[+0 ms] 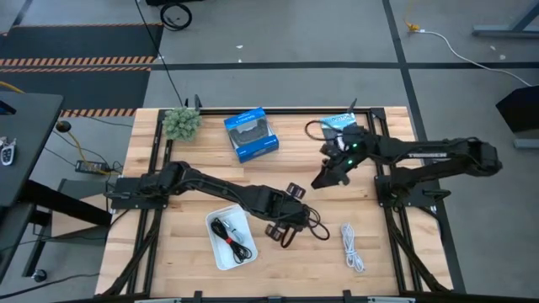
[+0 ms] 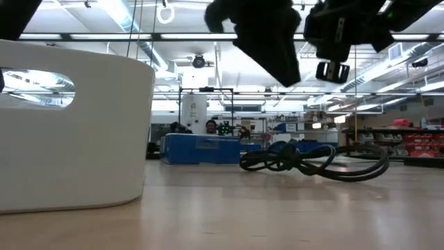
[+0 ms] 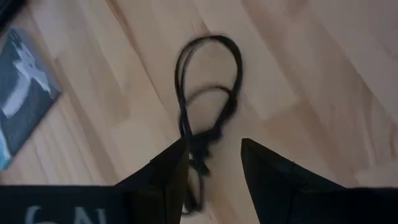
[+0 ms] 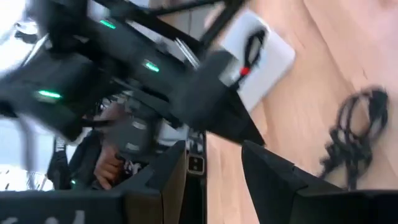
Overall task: Pick and place USB-C Cables
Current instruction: Put the black charger cable into the bin
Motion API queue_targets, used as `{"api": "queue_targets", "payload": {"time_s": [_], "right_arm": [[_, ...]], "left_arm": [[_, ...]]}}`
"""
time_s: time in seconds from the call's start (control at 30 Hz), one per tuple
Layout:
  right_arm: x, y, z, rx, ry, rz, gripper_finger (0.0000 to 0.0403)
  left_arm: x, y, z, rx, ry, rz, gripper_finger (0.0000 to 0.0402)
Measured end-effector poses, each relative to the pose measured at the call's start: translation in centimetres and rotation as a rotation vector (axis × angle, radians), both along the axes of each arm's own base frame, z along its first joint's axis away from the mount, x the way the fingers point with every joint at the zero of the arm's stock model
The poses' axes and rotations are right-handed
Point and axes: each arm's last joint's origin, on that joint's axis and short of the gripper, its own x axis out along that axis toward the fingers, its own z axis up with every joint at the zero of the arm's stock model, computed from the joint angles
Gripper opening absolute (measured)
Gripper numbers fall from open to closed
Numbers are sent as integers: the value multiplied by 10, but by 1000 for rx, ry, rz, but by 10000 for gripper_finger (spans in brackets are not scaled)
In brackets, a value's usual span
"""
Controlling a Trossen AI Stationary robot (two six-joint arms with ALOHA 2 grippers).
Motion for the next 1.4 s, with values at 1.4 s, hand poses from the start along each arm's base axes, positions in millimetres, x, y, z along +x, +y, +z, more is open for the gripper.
{"api": "queue_targets", "payload": {"time_s": [1.4], "right_arm": [[-41, -11, 31, -165, -196, -83, 162]], "left_arm": [[31, 58, -81, 48, 144, 107, 165]]}}
